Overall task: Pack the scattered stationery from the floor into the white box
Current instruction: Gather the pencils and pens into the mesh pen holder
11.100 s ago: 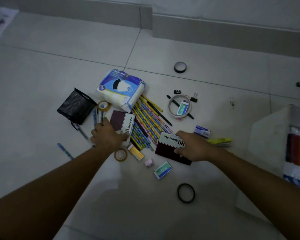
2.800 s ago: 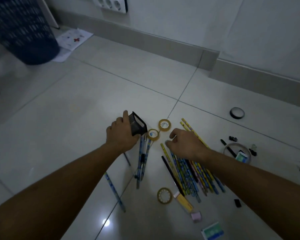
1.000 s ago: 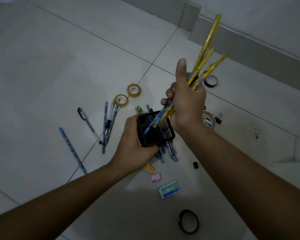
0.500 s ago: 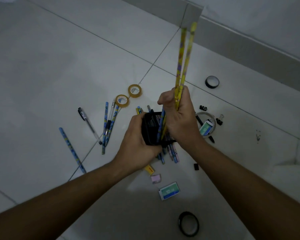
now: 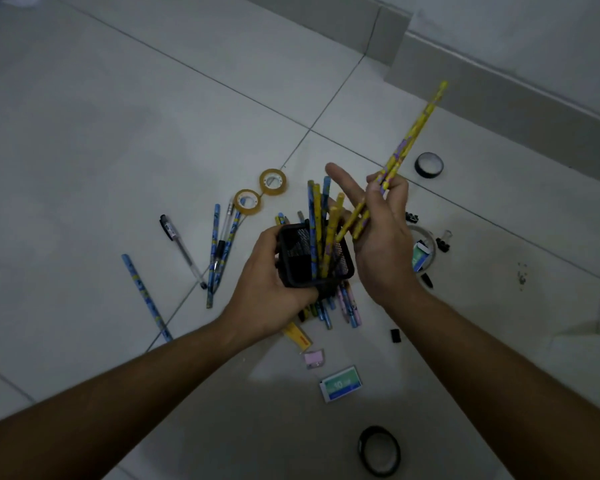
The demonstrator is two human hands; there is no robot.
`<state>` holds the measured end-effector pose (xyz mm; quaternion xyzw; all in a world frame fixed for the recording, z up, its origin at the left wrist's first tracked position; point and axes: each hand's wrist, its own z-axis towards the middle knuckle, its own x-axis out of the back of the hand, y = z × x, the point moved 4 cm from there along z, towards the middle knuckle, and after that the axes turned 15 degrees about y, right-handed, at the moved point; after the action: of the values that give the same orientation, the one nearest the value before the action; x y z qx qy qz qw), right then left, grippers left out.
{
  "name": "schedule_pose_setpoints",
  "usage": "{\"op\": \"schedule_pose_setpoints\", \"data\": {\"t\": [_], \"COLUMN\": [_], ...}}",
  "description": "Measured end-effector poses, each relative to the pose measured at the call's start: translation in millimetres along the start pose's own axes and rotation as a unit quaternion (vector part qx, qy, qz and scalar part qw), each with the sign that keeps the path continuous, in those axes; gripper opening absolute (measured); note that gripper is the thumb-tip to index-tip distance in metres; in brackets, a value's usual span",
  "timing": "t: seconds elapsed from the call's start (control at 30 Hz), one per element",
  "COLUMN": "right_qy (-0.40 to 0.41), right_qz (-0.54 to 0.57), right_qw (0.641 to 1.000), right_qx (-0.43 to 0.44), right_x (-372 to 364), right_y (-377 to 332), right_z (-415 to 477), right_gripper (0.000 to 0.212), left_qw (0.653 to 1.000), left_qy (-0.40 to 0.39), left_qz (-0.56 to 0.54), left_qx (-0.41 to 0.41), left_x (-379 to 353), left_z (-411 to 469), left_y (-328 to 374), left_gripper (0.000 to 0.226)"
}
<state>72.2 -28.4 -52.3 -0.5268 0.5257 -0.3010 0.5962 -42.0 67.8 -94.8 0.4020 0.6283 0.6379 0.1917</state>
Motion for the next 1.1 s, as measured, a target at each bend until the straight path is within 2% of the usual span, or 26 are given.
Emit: {"op": "schedule_pose_setpoints", "data": {"t": [0.07, 0.17, 0.3, 0.4, 0.47, 0.53, 0.6, 0.67, 0.73, 0.77, 0.83, 0.87, 0.93, 0.97, 1.03, 1.1], "right_qy": [-0.007, -0.028, -0.030, -0.051, -0.082, -0.107, -0.072, 0.025, 0.105, 0.110, 0.055, 0.025, -0.012, -0.019, -0.024, -0.023], "right_qz": [0.010, -0.028, -0.189, -0.280, -0.285, -0.246, -0.217, -0.226, -0.313, -0.388, -0.553, -0.624, -0.719, -0.740, -0.742, -0.720], "right_qw": [1.000, 0.999, 0.976, 0.955, 0.953, 0.959, 0.966, 0.966, 0.939, 0.913, 0.832, 0.781, 0.693, 0.669, 0.664, 0.688], "right_qx": [-0.011, 0.019, 0.106, 0.079, 0.067, 0.093, 0.116, 0.125, 0.098, 0.062, -0.008, -0.007, 0.045, 0.067, 0.091, 0.085], "right_x": [1, 1, 2, 8, 14, 20, 26, 36, 47, 50, 49, 45, 30, 22, 12, 6], "right_y": [-1, 1, 13, 28, 31, 29, 25, 25, 34, 42, 65, 74, 87, 91, 98, 101], "right_z": [1, -5, -17, -21, -23, -24, -22, -16, -6, -2, -1, -4, -14, -16, -16, -13], "right_gripper": [0.013, 0.011, 0.004, 0.014, 0.015, 0.027, 0.030, 0.023, 0.019, 0.027, 0.064, 0.081, 0.094, 0.095, 0.090, 0.076], "left_qw": [1.000, 1.000, 1.000, 1.000, 1.000, 1.000, 0.999, 0.999, 0.997, 0.996, 0.992, 0.989, 0.984, 0.982, 0.980, 0.981], "left_qy": [0.004, 0.009, 0.013, 0.018, 0.023, 0.026, 0.032, 0.045, 0.070, 0.086, 0.121, 0.141, 0.173, 0.183, 0.193, 0.193], "left_qz": [-0.004, -0.008, -0.007, -0.008, -0.010, -0.011, -0.011, -0.014, -0.015, -0.018, -0.026, -0.025, -0.018, -0.013, -0.007, 0.000], "left_qx": [0.001, 0.007, 0.009, 0.005, 0.007, 0.006, 0.004, 0.007, 0.012, 0.014, 0.019, 0.023, 0.035, 0.037, 0.036, 0.034], "left_x": [0, 0, 0, 1, 3, 6, 10, 16, 24, 28, 36, 39, 45, 47, 50, 53], "left_z": [1, 2, 2, 3, 4, 4, 5, 7, 8, 9, 10, 10, 11, 11, 10, 9], "left_y": [2, 6, 7, 5, 3, 3, 3, 3, 3, 2, 0, -2, -5, -7, -9, -11], "left_gripper": [0.074, 0.073, 0.072, 0.071, 0.071, 0.069, 0.068, 0.068, 0.070, 0.070, 0.068, 0.067, 0.069, 0.070, 0.069, 0.070]}}
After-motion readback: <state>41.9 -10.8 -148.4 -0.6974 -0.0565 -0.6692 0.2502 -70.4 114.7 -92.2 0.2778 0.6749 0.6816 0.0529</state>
